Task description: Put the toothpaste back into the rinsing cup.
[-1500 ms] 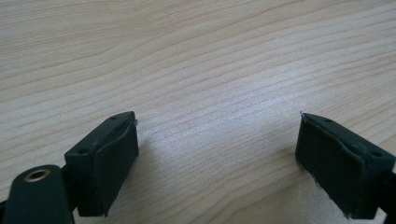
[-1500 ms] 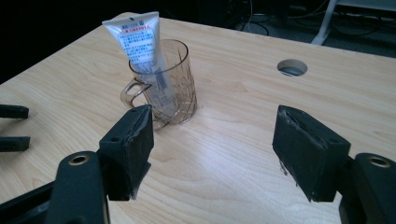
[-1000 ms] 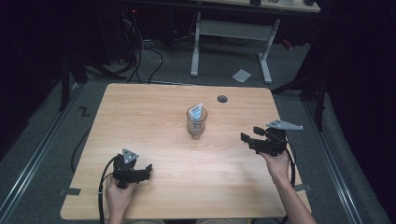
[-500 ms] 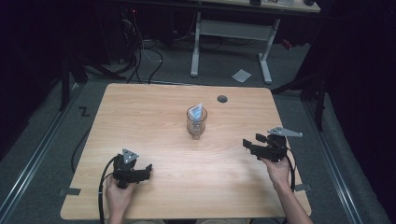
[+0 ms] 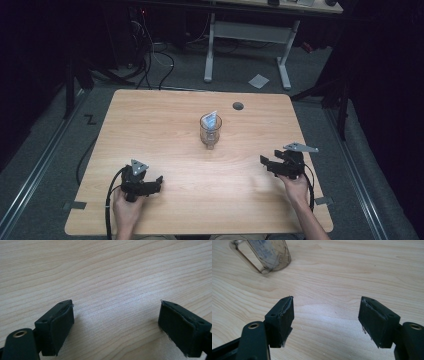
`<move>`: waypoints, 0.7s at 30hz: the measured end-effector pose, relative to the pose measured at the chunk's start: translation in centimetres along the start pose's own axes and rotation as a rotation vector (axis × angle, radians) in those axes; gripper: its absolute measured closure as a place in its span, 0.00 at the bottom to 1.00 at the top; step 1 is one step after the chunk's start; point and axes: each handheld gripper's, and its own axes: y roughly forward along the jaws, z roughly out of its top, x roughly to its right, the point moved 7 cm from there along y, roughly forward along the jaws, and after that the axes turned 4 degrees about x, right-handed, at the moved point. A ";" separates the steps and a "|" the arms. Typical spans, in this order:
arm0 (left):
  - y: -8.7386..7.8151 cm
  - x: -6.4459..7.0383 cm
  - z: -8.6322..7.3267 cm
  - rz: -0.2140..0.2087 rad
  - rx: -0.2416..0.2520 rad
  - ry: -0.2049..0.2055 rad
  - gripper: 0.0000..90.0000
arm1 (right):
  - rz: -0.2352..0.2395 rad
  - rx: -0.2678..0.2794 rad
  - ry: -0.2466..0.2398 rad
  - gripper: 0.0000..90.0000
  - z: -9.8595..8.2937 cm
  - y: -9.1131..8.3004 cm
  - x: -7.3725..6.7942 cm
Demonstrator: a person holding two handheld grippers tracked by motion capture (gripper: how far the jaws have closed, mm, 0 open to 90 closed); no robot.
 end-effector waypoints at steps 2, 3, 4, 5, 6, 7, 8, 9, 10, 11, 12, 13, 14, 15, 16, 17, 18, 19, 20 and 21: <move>0.0 0.0 0.0 0.000 0.000 0.000 0.15 | -0.008 -0.010 0.001 0.32 -0.4 0.2 0.0; 0.0 0.0 0.0 0.000 0.000 0.000 0.15 | -0.019 -0.015 -0.009 0.32 -0.6 0.5 0.1; 0.0 0.0 0.0 0.000 0.000 0.000 0.15 | -0.022 -0.021 -0.009 0.32 -0.8 0.6 0.2; 0.0 0.0 0.0 0.000 0.000 0.000 0.15 | -0.024 -0.022 -0.006 0.32 -1.0 0.8 0.2; 0.0 0.0 0.0 0.000 0.000 0.000 0.15 | -0.029 -0.026 -0.008 0.32 -1.2 1.0 0.3; 0.0 0.0 0.0 0.000 0.000 0.000 0.15 | -0.037 -0.035 -0.016 0.32 -1.3 1.1 0.3; 0.0 0.0 0.0 0.000 0.000 0.000 0.15 | -0.045 -0.040 -0.021 0.32 -1.4 1.2 0.3; 0.0 0.0 0.0 0.000 -0.001 0.001 0.15 | -0.054 -0.048 -0.030 0.32 -1.5 1.4 0.3; 0.0 0.0 0.0 0.000 -0.001 0.001 0.15 | -0.058 -0.048 -0.039 0.32 -1.6 1.5 0.3; 0.0 0.0 0.0 0.000 -0.001 0.001 0.15 | -0.064 -0.050 -0.043 0.32 -1.6 1.7 0.3; 0.0 0.0 0.0 0.000 -0.001 0.001 0.15 | -0.067 -0.052 -0.046 0.32 -1.7 1.9 0.2; 0.0 0.0 0.0 0.000 -0.001 0.001 0.15 | -0.071 -0.055 -0.055 0.32 -1.8 2.1 0.2; 0.0 0.0 0.0 0.000 0.000 0.000 0.15 | -0.078 -0.061 -0.065 0.32 -1.9 2.3 0.1; 0.0 0.0 0.0 0.000 0.000 0.000 0.15 | -0.083 -0.069 -0.072 0.31 -2.1 2.6 0.0; 0.0 0.0 0.0 0.000 0.000 0.000 0.15 | -0.081 -0.073 -0.073 0.31 -2.2 2.8 -0.1; 0.0 0.0 0.0 0.000 0.000 0.000 0.15 | -0.082 -0.076 -0.076 0.31 -2.3 2.9 -0.1; 0.0 0.0 0.0 0.000 0.000 0.000 0.15 | -0.086 -0.079 -0.082 0.31 -2.4 3.1 -0.2; 0.0 0.0 0.0 0.000 0.000 0.000 0.15 | -0.091 -0.082 -0.088 0.31 -2.5 3.3 -0.3; 0.0 0.0 0.0 0.000 0.000 0.000 0.15 | -0.093 -0.086 -0.091 0.31 -2.6 3.5 -0.4; 0.0 0.0 0.0 0.000 0.000 0.000 0.15 | -0.093 -0.090 -0.095 0.31 -2.7 3.7 -0.5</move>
